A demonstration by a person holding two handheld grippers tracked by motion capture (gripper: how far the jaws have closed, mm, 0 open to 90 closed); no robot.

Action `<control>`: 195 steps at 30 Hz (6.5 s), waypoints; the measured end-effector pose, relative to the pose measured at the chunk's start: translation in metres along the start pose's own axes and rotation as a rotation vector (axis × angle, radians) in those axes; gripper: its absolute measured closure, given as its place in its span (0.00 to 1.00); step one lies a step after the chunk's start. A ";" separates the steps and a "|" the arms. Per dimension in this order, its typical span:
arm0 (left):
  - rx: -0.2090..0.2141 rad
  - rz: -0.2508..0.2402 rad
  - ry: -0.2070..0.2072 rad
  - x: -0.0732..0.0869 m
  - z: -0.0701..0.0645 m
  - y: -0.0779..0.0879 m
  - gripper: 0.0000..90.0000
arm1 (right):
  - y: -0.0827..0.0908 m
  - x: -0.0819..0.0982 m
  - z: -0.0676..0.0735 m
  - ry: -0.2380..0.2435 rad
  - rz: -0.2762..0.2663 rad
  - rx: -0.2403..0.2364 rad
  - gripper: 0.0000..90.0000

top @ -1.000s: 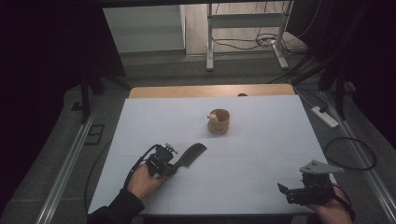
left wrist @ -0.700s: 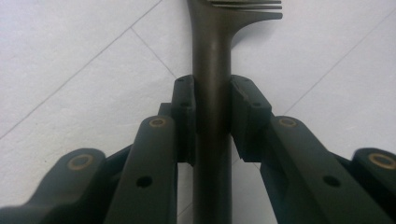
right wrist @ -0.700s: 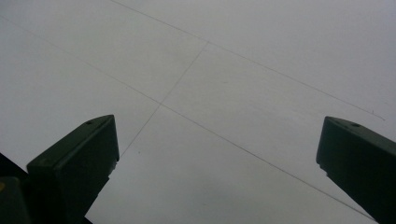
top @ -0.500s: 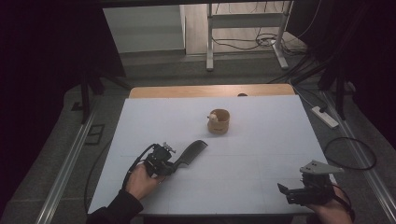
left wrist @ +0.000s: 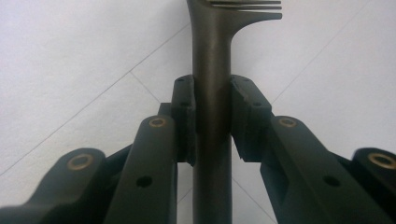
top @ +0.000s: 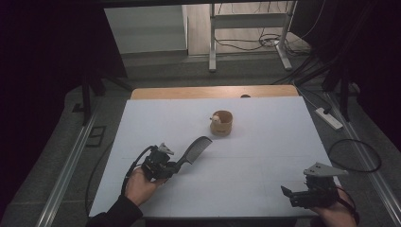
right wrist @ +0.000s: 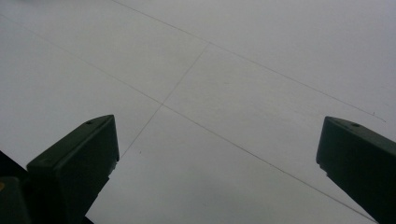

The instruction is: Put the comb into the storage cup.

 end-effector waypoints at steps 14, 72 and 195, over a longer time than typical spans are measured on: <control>0.020 -0.120 -0.024 0.006 -0.011 0.022 0.80 | 0.000 0.000 0.000 0.002 -0.003 -0.002 0.00; 0.039 -0.265 -0.129 0.021 -0.043 0.041 0.80 | 0.004 -0.017 0.001 -0.004 -0.090 -0.087 0.00; 0.103 -0.265 -0.256 0.003 -0.059 0.013 0.80 | -0.099 -0.176 0.059 -0.139 0.015 -0.577 0.00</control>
Point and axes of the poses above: each handheld gripper's, and its own axes: y roughly backward along the jaws, x roughly out of its underside, z roughly to its left, the point moved 1 cm from there along -y, roughly forward along the jaws, and after that the axes turned 4 degrees about y, right-handed, at the moved point
